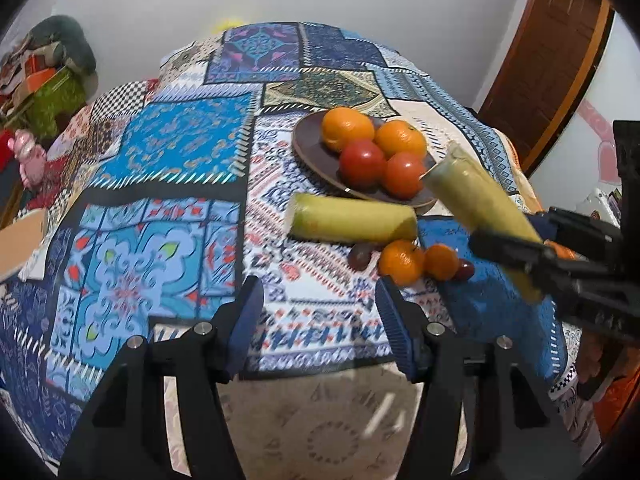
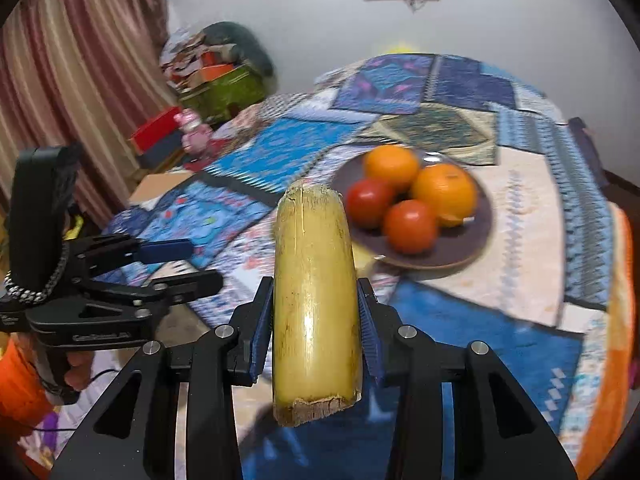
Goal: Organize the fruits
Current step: 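Lift the yellow vegetable upright with the right tool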
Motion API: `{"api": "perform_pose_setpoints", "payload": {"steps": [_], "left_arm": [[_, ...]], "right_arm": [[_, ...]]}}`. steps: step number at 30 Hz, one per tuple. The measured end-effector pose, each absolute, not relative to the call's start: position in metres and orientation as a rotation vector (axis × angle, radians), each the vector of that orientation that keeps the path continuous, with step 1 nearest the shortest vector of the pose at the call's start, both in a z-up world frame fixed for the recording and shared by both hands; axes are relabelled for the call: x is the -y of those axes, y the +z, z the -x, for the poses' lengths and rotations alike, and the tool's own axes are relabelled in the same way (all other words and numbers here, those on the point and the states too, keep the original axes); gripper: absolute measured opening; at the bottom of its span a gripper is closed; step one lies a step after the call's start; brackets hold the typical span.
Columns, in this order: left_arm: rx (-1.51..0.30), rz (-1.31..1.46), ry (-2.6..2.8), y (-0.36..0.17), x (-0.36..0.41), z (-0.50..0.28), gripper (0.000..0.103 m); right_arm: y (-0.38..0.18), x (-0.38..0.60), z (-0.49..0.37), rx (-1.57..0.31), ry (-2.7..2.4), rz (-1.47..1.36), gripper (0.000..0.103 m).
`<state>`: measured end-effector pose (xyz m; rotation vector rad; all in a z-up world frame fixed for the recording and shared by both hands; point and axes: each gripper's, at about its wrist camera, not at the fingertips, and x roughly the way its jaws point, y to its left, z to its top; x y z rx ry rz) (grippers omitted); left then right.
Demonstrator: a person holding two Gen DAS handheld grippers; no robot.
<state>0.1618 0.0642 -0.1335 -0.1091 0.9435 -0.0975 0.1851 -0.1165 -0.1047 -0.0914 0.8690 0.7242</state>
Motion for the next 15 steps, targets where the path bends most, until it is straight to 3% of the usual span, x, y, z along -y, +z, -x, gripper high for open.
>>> {"api": "perform_pose_setpoints", "payload": {"steps": [12, 15], "left_arm": [[-0.991, 0.118, -0.102, -0.15, -0.03, -0.217, 0.058], [-1.003, 0.15, -0.035, -0.154, -0.024, -0.235, 0.067]], "right_arm": [[-0.133, 0.153, -0.213, -0.911, 0.635, 0.082, 0.036], [-0.135, 0.163, -0.212, -0.912, 0.632, 0.077, 0.036]]}}
